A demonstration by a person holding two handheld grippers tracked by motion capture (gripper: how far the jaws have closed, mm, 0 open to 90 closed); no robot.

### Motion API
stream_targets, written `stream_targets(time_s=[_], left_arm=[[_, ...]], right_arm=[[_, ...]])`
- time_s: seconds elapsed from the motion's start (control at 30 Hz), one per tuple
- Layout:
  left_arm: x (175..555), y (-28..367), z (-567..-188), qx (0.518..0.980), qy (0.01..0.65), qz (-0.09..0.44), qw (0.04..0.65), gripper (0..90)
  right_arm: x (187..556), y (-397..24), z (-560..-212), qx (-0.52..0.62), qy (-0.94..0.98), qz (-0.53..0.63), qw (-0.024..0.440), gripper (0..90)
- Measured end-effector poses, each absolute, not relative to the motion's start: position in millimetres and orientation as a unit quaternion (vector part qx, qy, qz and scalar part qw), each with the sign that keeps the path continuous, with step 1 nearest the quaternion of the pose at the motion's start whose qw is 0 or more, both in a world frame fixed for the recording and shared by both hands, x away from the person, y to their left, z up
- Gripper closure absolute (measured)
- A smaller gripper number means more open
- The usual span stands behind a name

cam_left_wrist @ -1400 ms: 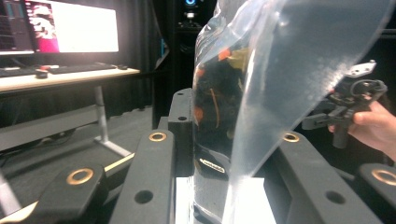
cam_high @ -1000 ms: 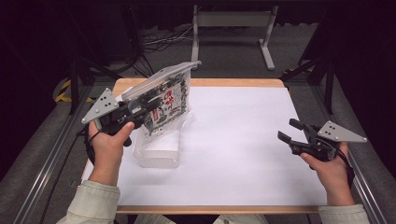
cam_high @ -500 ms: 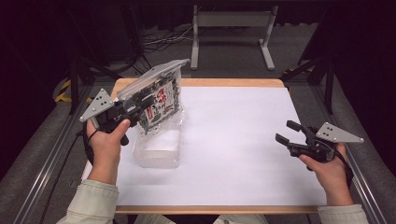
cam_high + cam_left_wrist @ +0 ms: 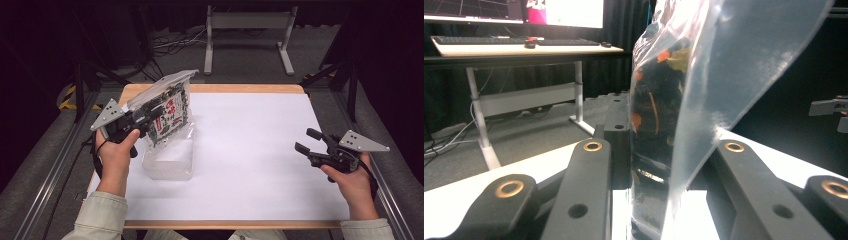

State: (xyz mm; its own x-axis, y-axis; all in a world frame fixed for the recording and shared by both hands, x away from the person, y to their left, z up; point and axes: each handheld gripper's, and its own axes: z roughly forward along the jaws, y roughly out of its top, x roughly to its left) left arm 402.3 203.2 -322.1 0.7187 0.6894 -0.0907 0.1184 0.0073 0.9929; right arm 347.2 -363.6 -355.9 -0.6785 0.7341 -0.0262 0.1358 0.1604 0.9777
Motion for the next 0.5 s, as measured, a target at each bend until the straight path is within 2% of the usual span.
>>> stream_targets(time_s=[0.5], left_arm=[[409.4, 203.9, -338.4, 0.672, 0.315, 0.207, 0.637, 71.5]], right_arm=[[346.6, -360.3, -355.3, 0.299, 0.708, 0.584, 0.261, 31.7]])
